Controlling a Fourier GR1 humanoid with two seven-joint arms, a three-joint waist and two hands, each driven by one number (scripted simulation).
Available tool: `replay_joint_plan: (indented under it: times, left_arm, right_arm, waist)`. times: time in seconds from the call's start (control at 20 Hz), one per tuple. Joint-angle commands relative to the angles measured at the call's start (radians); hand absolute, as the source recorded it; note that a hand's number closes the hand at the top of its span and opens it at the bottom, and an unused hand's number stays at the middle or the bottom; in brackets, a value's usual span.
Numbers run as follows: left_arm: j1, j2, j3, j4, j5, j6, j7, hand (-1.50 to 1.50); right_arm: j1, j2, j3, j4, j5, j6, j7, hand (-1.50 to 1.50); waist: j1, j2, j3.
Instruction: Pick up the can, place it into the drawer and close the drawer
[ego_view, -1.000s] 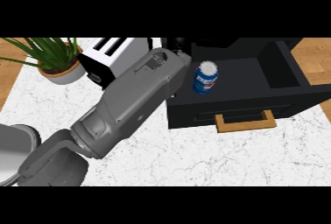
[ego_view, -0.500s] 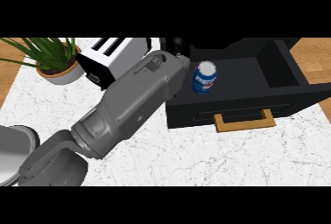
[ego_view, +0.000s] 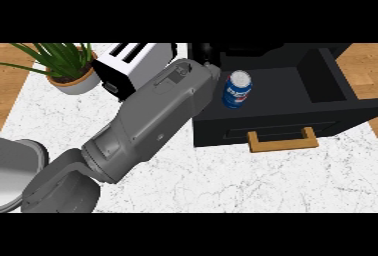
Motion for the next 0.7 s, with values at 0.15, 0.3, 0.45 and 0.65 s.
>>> replay_joint_plan:
  times: [0.15,0.3,0.45,0.65]
  left_arm:
    - [-0.059,0.0,0.016,0.018,0.029,0.01,-0.03,-1.5]
    - [-0.032,0.0,0.0,-0.015,0.045,0.032,-0.06,-1.5]
    - [-0.008,0.0,-0.002,-0.012,0.047,-0.002,-0.042,-1.5]
    - [0.008,0.0,0.03,-0.001,0.043,-0.015,-0.042,-1.5]
  right_arm:
    - [-0.09,-0.009,0.125,-0.106,0.274,-0.002,-0.022,-1.5]
    - [-0.178,-0.011,0.207,-0.052,0.427,-0.034,-0.029,-1.5]
    - [-0.208,0.028,0.333,-0.013,0.626,-0.056,-0.062,-1.5]
    - [-0.25,0.017,0.428,0.037,0.814,-0.105,-0.1,-1.5]
  waist:
    - [0.024,0.0,-0.001]
    - [0.038,-0.001,-0.001]
    - [0.065,-0.002,-0.001]
    - [0.073,-0.009,-0.002]
